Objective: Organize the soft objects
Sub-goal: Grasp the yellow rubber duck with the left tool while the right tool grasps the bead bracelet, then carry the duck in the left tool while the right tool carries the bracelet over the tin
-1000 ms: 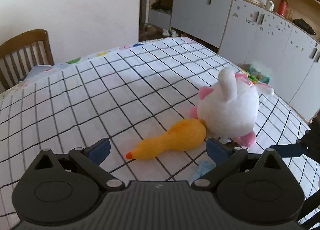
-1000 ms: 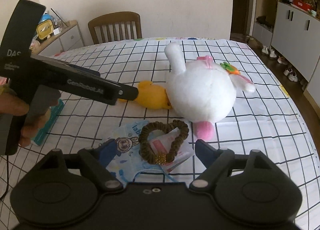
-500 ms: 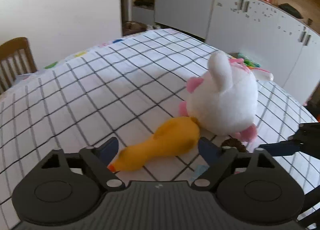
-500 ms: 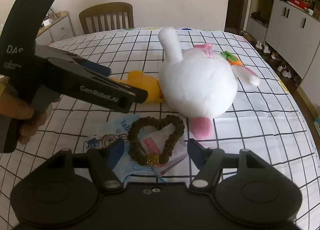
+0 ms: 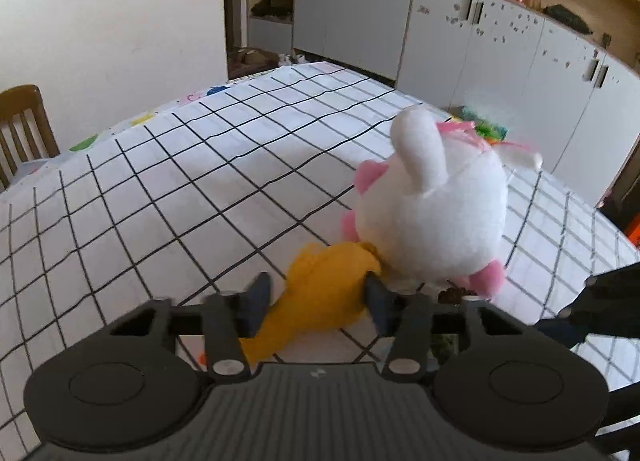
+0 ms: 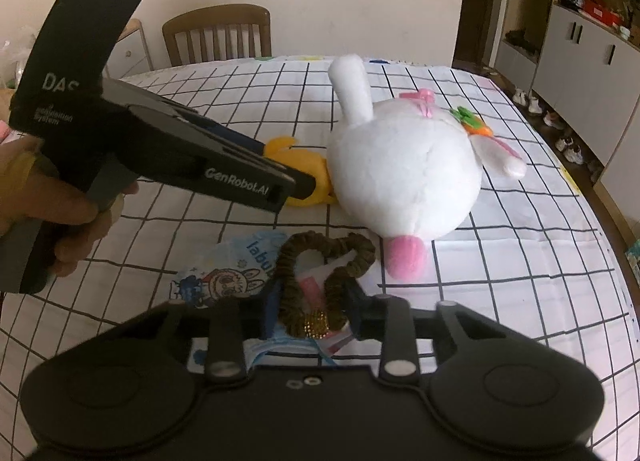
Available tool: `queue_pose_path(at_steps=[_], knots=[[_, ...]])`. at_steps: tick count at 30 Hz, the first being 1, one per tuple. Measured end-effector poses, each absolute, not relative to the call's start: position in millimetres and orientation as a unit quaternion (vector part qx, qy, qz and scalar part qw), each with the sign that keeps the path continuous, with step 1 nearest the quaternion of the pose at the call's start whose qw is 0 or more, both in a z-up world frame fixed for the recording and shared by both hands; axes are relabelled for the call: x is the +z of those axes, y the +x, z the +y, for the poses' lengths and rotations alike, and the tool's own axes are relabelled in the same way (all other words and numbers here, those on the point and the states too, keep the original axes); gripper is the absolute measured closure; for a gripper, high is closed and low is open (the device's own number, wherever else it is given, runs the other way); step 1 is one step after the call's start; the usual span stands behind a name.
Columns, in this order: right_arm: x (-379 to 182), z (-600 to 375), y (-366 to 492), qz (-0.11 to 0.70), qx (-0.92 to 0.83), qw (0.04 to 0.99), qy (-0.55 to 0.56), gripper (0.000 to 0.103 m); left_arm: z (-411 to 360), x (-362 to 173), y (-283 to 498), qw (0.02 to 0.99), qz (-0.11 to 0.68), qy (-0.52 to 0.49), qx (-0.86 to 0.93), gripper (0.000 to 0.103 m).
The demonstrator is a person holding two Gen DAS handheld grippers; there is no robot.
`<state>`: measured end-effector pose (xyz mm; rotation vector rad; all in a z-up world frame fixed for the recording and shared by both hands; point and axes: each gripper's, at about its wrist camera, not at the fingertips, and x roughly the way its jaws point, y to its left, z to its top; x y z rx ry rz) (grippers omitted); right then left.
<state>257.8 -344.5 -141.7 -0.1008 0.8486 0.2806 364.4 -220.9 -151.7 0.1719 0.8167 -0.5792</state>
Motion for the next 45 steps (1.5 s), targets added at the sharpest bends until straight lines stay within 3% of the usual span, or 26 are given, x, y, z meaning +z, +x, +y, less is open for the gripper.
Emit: queue_pose_path(at_steps=[9, 25, 45], knots=[[-130, -346, 249, 0.393, 0.139, 0.908, -0.043, 0.087, -210, -146, 356, 0.880, 0.385, 0.057, -0.271, 0.069], [-77, -334, 218, 0.350, 0.174, 0.920, -0.030, 0.088, -140, -104, 312, 0.904, 0.380, 0.011, -0.194, 0.069], [-9, -224, 179, 0.282, 0.308, 0.906, -0.065, 0.088, -14, -37, 202, 0.932, 0.351, -0.039, -0.078, 0.069]])
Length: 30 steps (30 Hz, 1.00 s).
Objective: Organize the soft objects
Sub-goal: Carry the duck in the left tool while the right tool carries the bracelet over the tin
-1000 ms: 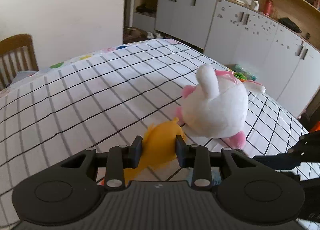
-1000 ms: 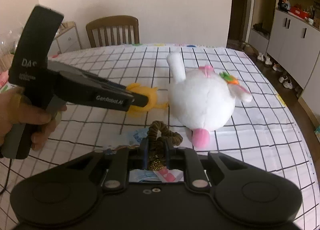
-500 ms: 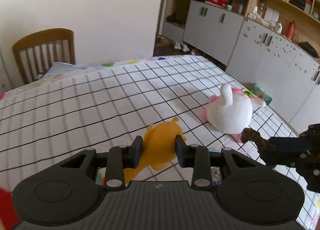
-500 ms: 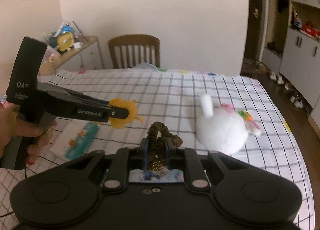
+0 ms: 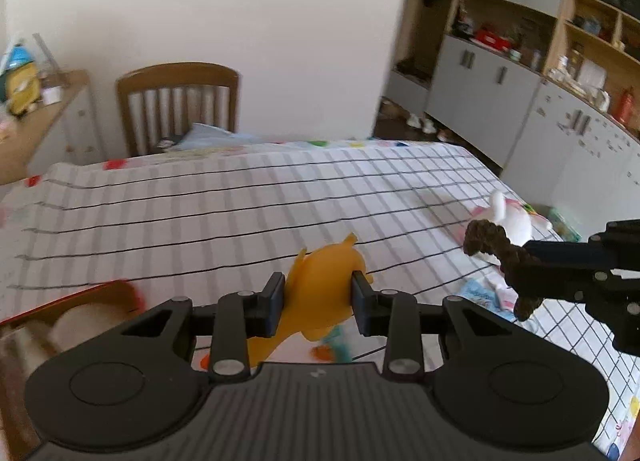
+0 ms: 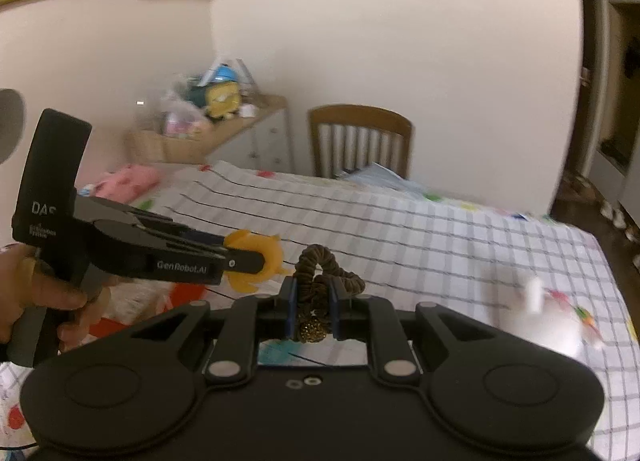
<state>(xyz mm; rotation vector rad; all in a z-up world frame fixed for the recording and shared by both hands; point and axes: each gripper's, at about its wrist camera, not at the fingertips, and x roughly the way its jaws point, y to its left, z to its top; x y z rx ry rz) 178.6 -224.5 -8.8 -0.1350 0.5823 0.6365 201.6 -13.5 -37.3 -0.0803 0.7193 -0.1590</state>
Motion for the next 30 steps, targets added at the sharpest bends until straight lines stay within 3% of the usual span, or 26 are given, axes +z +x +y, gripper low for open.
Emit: queue_pose_path(at_steps=[15, 30], knots=[[8, -115, 158, 0.263, 0.426, 0.860, -0.097, 0.087, 93, -21, 126, 0.935, 0.342, -0.076, 0.051, 0.069], [-20, -33, 153, 0.275, 0.483, 0.816, -0.160, 0.087, 142, -39, 104, 0.918, 0.361, -0.089, 0.135, 0.069]])
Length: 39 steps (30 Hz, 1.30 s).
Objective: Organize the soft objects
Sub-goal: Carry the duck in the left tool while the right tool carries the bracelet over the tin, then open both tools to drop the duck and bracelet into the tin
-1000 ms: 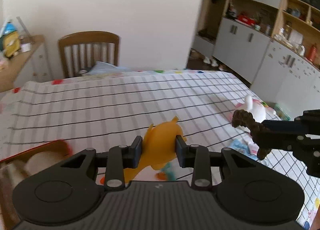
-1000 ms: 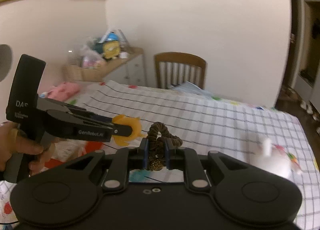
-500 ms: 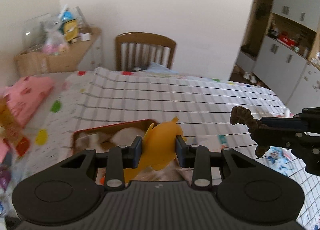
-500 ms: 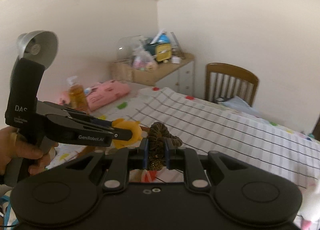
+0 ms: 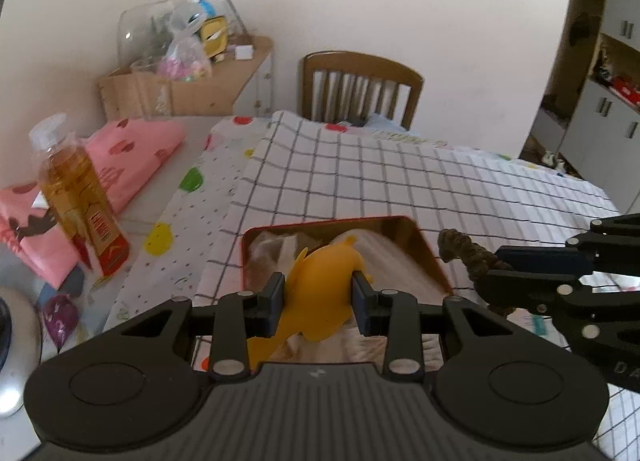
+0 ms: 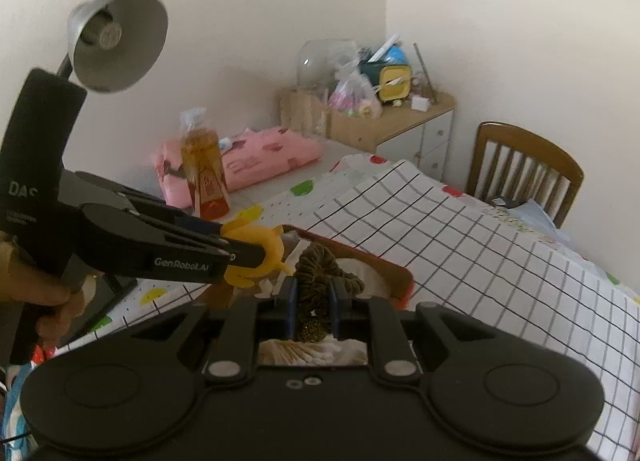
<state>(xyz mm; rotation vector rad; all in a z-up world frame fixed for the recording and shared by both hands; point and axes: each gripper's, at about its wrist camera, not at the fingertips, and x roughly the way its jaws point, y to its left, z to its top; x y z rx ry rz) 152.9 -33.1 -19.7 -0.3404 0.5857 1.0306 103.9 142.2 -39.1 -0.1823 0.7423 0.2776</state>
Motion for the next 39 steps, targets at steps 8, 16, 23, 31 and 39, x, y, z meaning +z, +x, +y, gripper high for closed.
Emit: queue_pose_path(at_steps=[8, 16, 23, 31, 39], knots=[[-49, 9, 172, 0.286, 0.482, 0.803, -0.203, 0.087, 148, -64, 114, 0.906, 0.384, -0.097, 0.148, 0.069], [-77, 21, 197, 0.316, 0.463, 0.798, -0.221, 0.087, 135, -81, 121, 0.902, 0.402, -0.086, 0.134, 0.069], [-93, 20, 208, 0.352, 0.452, 0.792, -0.211, 0.083, 130, -91, 127, 0.897, 0.416, -0.072, 0.132, 0.068], [-92, 15, 207, 0.363, 0.455, 0.786, -0.206, 0.073, 128, -91, 130, 0.895, 0.421, -0.066, 0.134, 0.065], [-80, -4, 209, 0.364, 0.451, 0.796, -0.175, 0.065, 131, -81, 124, 0.899, 0.409, -0.083, 0.130, 0.043]])
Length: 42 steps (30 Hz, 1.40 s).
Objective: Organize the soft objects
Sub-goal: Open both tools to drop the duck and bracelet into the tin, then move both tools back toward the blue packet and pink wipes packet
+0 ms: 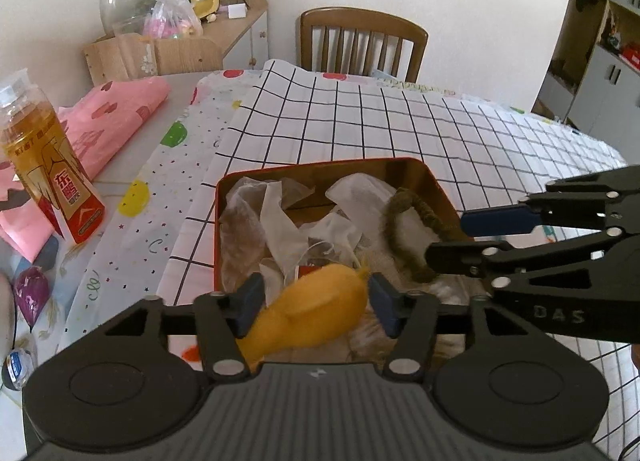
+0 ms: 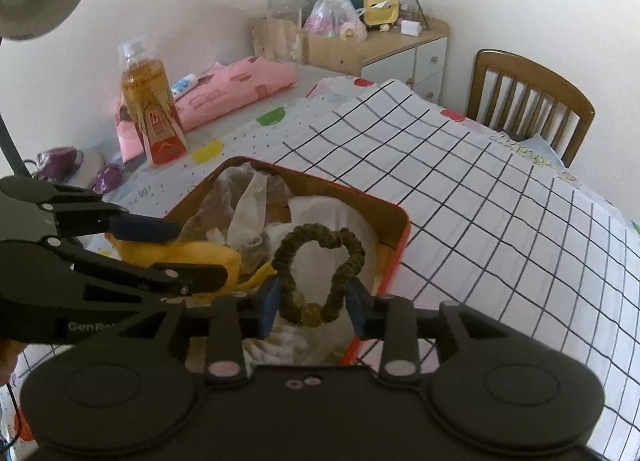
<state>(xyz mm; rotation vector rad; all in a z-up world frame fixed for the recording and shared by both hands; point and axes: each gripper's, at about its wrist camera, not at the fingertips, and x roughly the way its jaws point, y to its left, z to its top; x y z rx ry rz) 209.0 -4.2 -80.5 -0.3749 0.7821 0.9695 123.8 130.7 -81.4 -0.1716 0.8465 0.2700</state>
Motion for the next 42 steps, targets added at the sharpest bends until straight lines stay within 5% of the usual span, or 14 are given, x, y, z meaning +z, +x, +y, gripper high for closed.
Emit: queue_pose_path(at_steps=[9, 23, 36, 42], knots=[[-58, -28, 197, 0.348, 0.454, 0.806, -0.151, 0.054, 126, -62, 113, 0.908, 0.394, -0.085, 0.118, 0.040], [-15, -81, 166, 0.306, 0.446, 0.832, -0.126, 0.039, 86, -23, 102, 0.931, 0.355, -0.049, 0.070, 0.023], [8, -157, 144, 0.276, 0.399, 0.868, -0.103, 0.015, 31, 2, 106, 0.943, 0.332, -0.017, -0.008, 0.017], [8, -203, 143, 0.275, 0.349, 0.892, -0.079, 0.006, 2, 4, 116, 0.945, 0.321, -0.021, -0.058, 0.006]])
